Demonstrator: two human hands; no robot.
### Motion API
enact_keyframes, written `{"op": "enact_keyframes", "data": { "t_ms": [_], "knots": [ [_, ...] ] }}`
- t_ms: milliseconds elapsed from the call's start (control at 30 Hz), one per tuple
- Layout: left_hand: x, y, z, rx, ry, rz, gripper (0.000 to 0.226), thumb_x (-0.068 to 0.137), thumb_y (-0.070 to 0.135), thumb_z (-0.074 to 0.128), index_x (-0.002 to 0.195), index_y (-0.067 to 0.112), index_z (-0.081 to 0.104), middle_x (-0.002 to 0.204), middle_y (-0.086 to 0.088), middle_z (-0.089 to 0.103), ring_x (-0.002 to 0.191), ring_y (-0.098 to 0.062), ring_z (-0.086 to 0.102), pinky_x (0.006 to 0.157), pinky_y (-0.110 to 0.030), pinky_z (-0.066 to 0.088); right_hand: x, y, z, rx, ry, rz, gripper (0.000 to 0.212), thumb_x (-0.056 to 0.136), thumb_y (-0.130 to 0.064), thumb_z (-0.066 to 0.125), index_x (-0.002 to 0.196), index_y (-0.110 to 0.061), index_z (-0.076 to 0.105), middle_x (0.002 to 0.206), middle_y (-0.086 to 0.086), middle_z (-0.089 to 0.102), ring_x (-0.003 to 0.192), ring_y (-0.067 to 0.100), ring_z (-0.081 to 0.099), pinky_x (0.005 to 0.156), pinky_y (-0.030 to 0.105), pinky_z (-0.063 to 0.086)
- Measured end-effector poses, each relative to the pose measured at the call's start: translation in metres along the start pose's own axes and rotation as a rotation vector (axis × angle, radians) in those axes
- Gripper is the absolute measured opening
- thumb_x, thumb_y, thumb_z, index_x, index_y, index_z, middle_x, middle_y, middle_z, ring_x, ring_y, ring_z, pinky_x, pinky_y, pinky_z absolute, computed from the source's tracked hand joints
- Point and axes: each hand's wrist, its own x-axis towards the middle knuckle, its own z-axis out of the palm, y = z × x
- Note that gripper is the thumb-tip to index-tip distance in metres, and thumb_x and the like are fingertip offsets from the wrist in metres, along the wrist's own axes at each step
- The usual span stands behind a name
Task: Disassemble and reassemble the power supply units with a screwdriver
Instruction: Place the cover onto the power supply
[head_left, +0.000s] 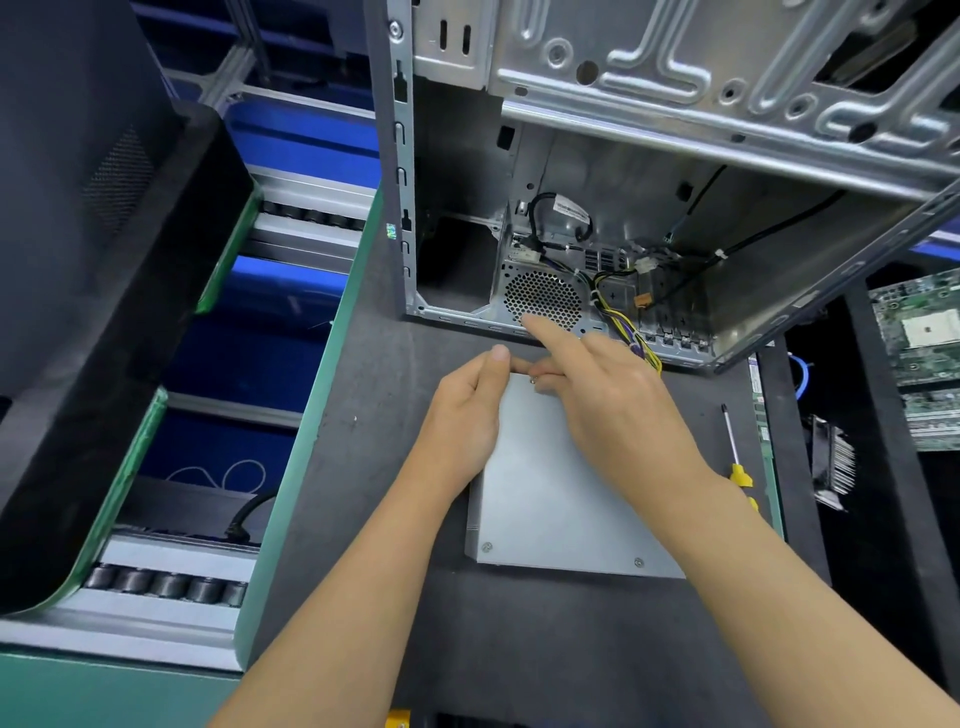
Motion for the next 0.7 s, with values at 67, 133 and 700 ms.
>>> {"op": "enact_keyframes", "data": {
  "t_ms": [67, 133, 700],
  "knots": [
    [0.000, 0.000, 0.000, -0.022, -0.006, 0.003, 0.042, 0.102, 0.048, 0.039, 0.092, 0.032, 0.076, 0.097, 0.007, 0.076, 0.098, -0.014, 0.068, 0.090, -0.035, 0.052, 0.000, 0.000, -0.002, 0.030, -0.017, 0.023, 0.061, 0.083, 0.010, 0.068, 0.139, -0.011, 0.054, 0.087, 0.005, 0.070, 0.082, 0.026, 0.059, 0.068, 0.043, 0.053],
    [0.000, 0.001, 0.000, -0.044, -0.011, 0.006, 0.040, 0.103, 0.045, 0.041, 0.090, 0.032, 0.076, 0.095, 0.007, 0.076, 0.091, -0.007, 0.068, 0.080, -0.022, 0.052, 0.000, 0.000, -0.005, 0.085, -0.048, 0.057, 0.061, 0.085, 0.010, 0.065, 0.141, -0.011, 0.052, 0.094, 0.003, 0.072, 0.089, 0.026, 0.060, 0.073, 0.044, 0.052],
    [0.000, 0.007, -0.004, 0.094, 0.030, 0.131, 0.022, 0.091, 0.018, 0.071, 0.083, 0.037, 0.078, 0.089, 0.016, 0.075, 0.079, 0.002, 0.067, 0.062, -0.012, 0.049, -0.167, 0.083, -0.050, 0.094, -0.373, 1.275, 0.054, 0.075, -0.050, 0.080, 0.103, -0.016, 0.050, 0.102, 0.006, 0.056, 0.095, 0.025, 0.054, 0.077, 0.032, 0.040]
  ]
}}
